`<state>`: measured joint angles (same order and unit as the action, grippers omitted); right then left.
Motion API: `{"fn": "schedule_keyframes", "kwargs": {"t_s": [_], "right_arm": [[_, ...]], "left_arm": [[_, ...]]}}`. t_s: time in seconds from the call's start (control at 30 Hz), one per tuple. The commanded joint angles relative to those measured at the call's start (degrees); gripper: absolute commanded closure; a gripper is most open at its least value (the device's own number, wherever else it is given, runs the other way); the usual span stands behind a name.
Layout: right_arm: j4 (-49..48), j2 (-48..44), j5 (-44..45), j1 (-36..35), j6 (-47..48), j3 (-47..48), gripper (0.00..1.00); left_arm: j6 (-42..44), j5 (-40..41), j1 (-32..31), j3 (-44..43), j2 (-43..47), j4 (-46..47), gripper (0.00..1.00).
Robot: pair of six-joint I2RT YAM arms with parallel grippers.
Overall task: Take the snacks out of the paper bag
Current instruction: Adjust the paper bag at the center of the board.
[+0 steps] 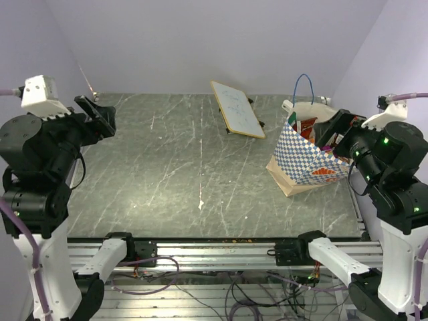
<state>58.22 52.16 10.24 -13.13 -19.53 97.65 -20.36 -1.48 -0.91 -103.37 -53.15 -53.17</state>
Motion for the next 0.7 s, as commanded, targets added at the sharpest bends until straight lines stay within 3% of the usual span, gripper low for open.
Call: {"fn": "schedule_keyframes", "kwargs": {"t_s": [0.0, 0.33, 0.67], "right_arm": [[0.0, -0.4, 5.3, 0.2, -1.4, -1.7, 0.0], [-1.0, 2.2, 13.6, 0.3, -1.5, -5.0, 0.0], [0.7, 12.2, 18.9, 0.4, -0.9, -3.9, 0.0]], "left_arm": [[-2.6, 1.6, -0.1, 3.8, -1.0, 2.1, 0.08], [-7.1, 4.6, -0.3, 14.7, -0.9, 5.6, 0.03], [-11.2, 6.4, -0.4, 22.1, 0.1, 7.7, 0.01]]}}
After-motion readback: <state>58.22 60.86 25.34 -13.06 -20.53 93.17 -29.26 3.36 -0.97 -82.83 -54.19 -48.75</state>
